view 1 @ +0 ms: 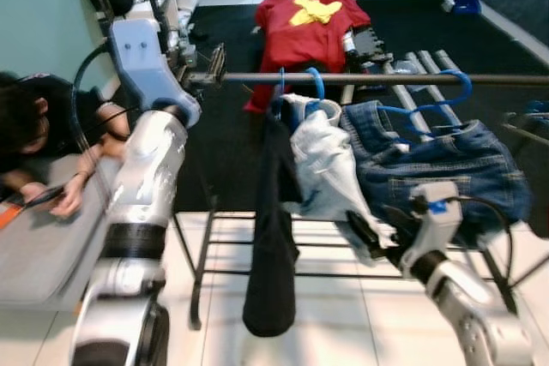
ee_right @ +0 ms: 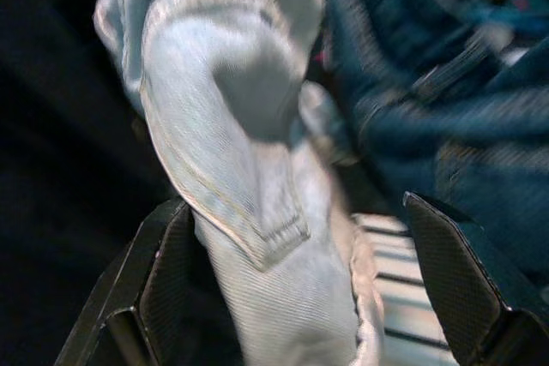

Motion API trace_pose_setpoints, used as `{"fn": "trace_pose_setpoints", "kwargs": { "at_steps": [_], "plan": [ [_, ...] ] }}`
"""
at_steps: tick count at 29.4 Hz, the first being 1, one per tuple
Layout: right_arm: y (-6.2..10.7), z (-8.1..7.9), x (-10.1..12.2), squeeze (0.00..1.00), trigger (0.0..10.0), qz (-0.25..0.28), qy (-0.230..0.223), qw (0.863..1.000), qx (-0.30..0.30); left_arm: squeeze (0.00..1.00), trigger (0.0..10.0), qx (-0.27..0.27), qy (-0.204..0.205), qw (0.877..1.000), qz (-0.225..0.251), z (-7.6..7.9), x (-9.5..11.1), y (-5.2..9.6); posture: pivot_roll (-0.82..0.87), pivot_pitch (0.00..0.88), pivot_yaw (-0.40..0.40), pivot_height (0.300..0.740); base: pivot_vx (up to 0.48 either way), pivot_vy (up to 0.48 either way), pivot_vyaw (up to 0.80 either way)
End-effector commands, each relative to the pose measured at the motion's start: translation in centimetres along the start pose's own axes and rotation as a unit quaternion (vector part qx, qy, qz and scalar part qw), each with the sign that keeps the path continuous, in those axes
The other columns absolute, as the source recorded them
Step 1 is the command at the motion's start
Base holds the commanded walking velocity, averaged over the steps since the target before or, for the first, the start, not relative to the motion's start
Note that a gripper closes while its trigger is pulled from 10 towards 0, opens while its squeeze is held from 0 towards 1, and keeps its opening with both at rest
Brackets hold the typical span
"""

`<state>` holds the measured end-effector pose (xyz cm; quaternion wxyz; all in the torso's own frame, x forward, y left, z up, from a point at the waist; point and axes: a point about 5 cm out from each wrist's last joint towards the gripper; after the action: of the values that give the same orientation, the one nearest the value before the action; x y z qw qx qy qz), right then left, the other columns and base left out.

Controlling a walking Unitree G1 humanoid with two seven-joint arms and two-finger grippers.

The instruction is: Hang hanger

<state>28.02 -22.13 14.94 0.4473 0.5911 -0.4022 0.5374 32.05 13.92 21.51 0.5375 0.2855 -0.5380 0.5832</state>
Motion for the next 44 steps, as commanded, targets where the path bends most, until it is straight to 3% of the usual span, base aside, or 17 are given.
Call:
{"fn": "trace_pose_setpoints", "kwargs": {
  "at_steps": [1,3,12,20,28,33,38,44],
  "plan": [
    [-0.1,0.2,-0.2,0.0,10.0,0.001,-0.002,1.0,-0.005,0.0,10.0,-0.004,0.0,1.0,-0.005,0.4,0.2,0.9,-0.02,0.071,-0.011,0.74,0.0,0.0,0.0],
    [-0.2,0.3,-0.3,0.0,10.0,-0.001,0.0,1.0,-0.006,0.0,10.0,0.009,-0.01,0.999,-0.035,0.0,-1.2,2.5,-0.03,0.068,-0.019,0.74,0.0,0.0,0.0],
    [-0.4,0.4,-0.2,0.0,10.0,-0.003,0.007,1.0,-0.002,0.0,10.0,0.015,-0.017,0.998,-0.065,0.0,-1.8,3.8,-0.03,0.064,-0.028,0.74,-0.211,0.0,0.0],
    [-0.5,0.3,0.2,0.0,10.0,0.003,0.006,1.0,0.004,0.0,10.0,0.008,-0.018,0.997,-0.073,0.3,-2.0,3.9,-0.03,0.063,-0.026,0.74,-0.264,0.0,0.0],
    [-0.7,-0.1,0.7,0.0,10.0,0.015,0.009,1.0,0.017,0.0,10.0,-0.043,-0.009,0.995,-0.093,2.4,-2.7,3.6,-0.04,0.052,-0.016,0.74,0.0,0.0,0.0],
    [-0.7,-0.2,0.6,0.0,10.0,0.015,0.009,1.0,0.018,0.0,10.0,-0.056,0.002,0.994,-0.095,2.8,-3.0,3.8,-0.05,0.049,-0.013,0.74,0.0,0.0,0.0],
    [-0.7,-0.7,0.0,0.0,10.0,0.008,0.008,1.0,0.02,0.0,10.0,-0.056,0.008,0.99,-0.131,2.8,-4.4,4.5,-0.05,0.042,-0.011,0.74,0.0,-0.439,0.0],
    [-0.7,-0.8,0.0,0.0,10.0,0.009,0.007,1.0,0.021,0.0,10.0,-0.066,0.015,0.988,-0.136,3.2,-4.6,4.5,-0.04,0.041,-0.005,0.74,0.0,-0.441,0.0]
  ]
}}
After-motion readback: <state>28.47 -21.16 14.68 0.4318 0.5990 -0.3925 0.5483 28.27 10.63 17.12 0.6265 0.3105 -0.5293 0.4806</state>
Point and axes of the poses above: a point about 5 cm out from each wrist's last joint towards the gripper, its own y axis pointing back from the gripper into the wrist, its own x axis along the axis of the wrist's last joint, z = x × y, and after that the axes turned 4 degrees about y, right-handed
